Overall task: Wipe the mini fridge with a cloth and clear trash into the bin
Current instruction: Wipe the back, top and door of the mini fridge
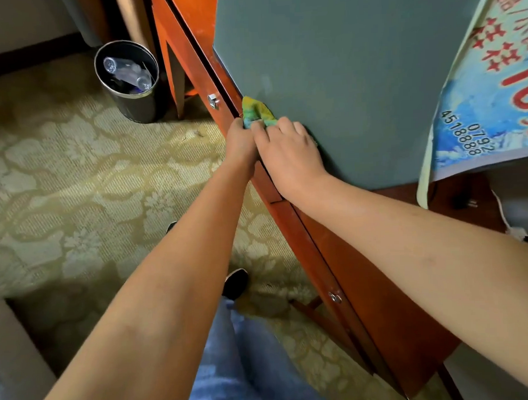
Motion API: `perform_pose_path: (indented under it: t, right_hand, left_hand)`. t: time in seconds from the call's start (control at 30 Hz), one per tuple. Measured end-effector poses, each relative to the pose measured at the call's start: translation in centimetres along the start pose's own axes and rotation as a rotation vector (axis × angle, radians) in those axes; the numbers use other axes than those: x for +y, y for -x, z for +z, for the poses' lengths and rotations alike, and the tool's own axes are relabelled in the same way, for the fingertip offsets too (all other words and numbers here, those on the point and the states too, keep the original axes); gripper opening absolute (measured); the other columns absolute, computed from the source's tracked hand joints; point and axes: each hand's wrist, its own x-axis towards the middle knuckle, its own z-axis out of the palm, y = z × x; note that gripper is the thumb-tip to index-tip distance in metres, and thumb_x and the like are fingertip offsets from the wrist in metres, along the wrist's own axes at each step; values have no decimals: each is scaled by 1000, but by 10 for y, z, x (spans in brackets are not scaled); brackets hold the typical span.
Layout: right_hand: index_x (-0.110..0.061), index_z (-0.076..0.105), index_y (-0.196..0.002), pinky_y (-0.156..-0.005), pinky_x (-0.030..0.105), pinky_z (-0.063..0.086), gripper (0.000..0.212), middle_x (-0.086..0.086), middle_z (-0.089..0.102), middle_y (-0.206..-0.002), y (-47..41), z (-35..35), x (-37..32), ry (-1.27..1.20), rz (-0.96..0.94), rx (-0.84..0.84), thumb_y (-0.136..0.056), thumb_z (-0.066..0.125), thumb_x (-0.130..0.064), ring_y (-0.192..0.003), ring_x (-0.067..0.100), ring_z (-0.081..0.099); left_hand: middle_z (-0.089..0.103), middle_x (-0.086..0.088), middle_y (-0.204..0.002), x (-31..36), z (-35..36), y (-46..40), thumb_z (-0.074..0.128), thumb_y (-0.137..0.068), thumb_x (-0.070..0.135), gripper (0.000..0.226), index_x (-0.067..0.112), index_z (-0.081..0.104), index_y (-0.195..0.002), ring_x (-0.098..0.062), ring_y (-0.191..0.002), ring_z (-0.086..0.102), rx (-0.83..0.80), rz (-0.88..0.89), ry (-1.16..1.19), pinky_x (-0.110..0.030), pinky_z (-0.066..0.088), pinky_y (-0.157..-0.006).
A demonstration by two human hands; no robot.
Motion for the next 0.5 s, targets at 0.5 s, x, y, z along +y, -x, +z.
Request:
perform_pose_path:
  t: [0.5]
  right_hand:
    - [-5,27,-153,-99,42,41,68,12,61,-119,84,11,7,16,-16,-225,-86,35,-3,-112,32,51]
  left_hand:
    - [73,-10,-97,-75,31,66,61,-94,23,17,9,67,-102,-28,-91,70,-130,-130,-30,-43,58,-82]
